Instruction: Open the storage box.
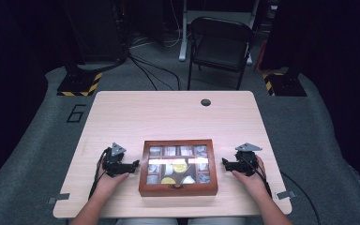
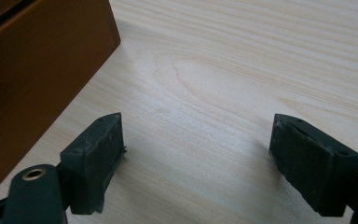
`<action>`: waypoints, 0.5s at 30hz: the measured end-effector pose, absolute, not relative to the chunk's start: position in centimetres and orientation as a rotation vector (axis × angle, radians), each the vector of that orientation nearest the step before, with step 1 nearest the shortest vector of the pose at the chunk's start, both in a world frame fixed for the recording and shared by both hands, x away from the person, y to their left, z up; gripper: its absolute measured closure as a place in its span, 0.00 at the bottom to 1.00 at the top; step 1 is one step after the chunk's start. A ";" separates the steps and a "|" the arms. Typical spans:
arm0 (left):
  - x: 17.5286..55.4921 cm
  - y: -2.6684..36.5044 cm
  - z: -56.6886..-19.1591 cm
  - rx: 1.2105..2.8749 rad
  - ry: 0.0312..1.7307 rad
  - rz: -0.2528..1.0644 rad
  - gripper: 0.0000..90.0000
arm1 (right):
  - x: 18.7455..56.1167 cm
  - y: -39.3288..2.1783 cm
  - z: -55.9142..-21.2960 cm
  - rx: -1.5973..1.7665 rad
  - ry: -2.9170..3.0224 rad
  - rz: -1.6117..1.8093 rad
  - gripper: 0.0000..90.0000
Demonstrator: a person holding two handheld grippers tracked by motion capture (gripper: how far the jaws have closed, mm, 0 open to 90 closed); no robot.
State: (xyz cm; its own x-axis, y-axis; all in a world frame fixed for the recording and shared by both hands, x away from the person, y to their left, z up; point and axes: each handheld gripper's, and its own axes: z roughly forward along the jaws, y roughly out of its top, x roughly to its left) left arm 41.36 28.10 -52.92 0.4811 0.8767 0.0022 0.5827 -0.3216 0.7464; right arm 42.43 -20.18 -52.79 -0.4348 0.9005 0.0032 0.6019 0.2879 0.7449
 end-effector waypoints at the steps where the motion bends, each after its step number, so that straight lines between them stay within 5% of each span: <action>1: 41.4 28.1 -52.9 2.030 1.203 0.547 0.19 | 42.4 -20.2 -52.8 1.346 2.143 0.960 0.21; 15: 41.0 28.1 -52.0 2.008 1.193 0.519 0.30 | 42.3 -20.5 -52.3 1.335 2.151 0.963 0.35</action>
State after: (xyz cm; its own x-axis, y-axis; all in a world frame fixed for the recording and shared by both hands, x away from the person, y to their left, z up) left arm 41.04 28.14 -51.97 0.4881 0.8724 -0.0243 0.5770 -0.3017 0.7590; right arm 42.26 -20.48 -52.29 -0.4445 0.8958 0.0012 0.5975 0.2956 0.7454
